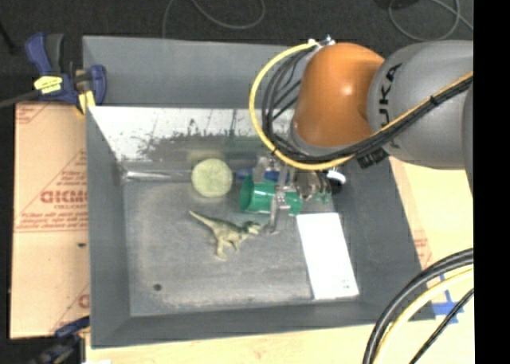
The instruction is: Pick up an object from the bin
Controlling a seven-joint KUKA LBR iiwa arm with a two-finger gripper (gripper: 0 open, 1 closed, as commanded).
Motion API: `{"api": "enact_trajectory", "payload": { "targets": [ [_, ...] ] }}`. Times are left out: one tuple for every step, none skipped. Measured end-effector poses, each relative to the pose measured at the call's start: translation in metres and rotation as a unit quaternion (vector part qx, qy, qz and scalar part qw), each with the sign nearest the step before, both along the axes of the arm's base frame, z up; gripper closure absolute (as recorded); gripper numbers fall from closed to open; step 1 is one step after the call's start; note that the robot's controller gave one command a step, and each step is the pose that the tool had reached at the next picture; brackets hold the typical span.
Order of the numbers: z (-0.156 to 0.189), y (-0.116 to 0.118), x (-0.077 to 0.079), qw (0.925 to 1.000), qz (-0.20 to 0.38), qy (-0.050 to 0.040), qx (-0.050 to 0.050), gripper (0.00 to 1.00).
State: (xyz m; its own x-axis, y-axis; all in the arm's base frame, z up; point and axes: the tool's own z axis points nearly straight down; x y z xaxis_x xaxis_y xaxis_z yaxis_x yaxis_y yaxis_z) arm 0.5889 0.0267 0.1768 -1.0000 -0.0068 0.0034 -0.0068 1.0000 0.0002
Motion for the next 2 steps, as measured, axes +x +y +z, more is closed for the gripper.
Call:
{"api": "enact_trajectory", "payload": {
  "targets": [
    [0.005, 0.000, 0.001, 1.0000, 0.000, -0.0038, 0.000, 0.00],
    [-0.039, -0.029, 0.020, 0.9981, -0.062, -0.0049, 0.001, 0.00]
  ]
}}
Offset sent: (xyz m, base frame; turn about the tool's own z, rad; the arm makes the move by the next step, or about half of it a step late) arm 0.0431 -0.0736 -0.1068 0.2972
